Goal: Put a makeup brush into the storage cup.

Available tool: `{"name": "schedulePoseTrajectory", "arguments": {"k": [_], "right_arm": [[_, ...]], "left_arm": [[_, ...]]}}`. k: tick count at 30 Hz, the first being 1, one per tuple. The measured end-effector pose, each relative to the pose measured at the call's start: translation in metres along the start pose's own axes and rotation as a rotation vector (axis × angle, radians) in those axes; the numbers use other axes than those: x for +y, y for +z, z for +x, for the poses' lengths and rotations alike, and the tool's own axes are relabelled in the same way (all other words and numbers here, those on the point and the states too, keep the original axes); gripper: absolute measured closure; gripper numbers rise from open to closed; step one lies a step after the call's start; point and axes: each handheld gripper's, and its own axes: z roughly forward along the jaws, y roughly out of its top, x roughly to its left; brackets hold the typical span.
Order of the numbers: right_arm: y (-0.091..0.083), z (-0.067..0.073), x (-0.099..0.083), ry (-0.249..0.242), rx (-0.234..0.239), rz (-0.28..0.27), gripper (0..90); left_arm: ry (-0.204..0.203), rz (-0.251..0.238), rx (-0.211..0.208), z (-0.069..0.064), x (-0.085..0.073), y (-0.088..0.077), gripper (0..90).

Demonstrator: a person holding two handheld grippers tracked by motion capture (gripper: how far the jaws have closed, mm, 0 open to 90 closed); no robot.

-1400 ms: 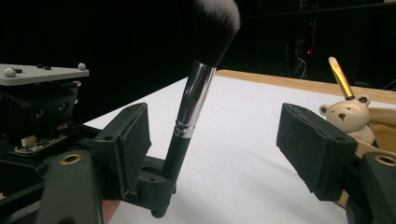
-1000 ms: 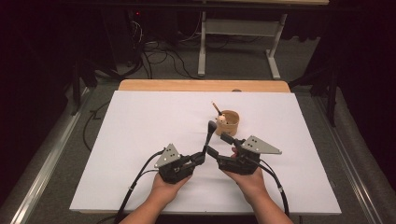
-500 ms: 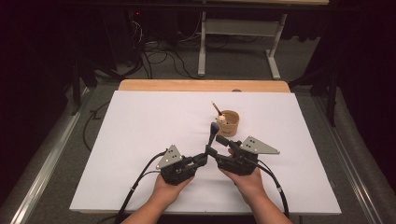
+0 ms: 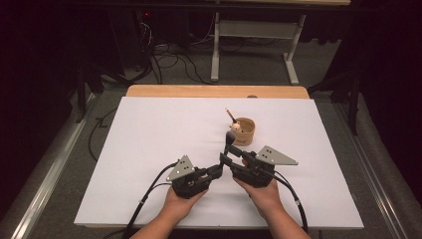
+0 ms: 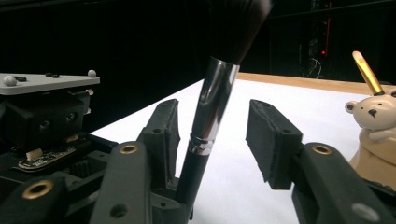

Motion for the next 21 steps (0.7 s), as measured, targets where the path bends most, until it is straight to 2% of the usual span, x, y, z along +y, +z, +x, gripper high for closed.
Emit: {"name": "schedulePoseTrajectory", "arguments": {"k": [9, 21], "right_arm": [[-0.0008, 0.0014, -0.0005, -0.004, 0.006, -0.005, 63.7], [-0.0009, 0.0019, -0.0009, -0.002, 0.011, -0.006, 68.8]], "left_arm": [[0.013, 0.001, 0.0, -0.0016, 0.0006, -0.0002, 79.3], [0.012, 0.003, 0.002, -0.002, 0.0006, -0.0004, 79.3]]}}
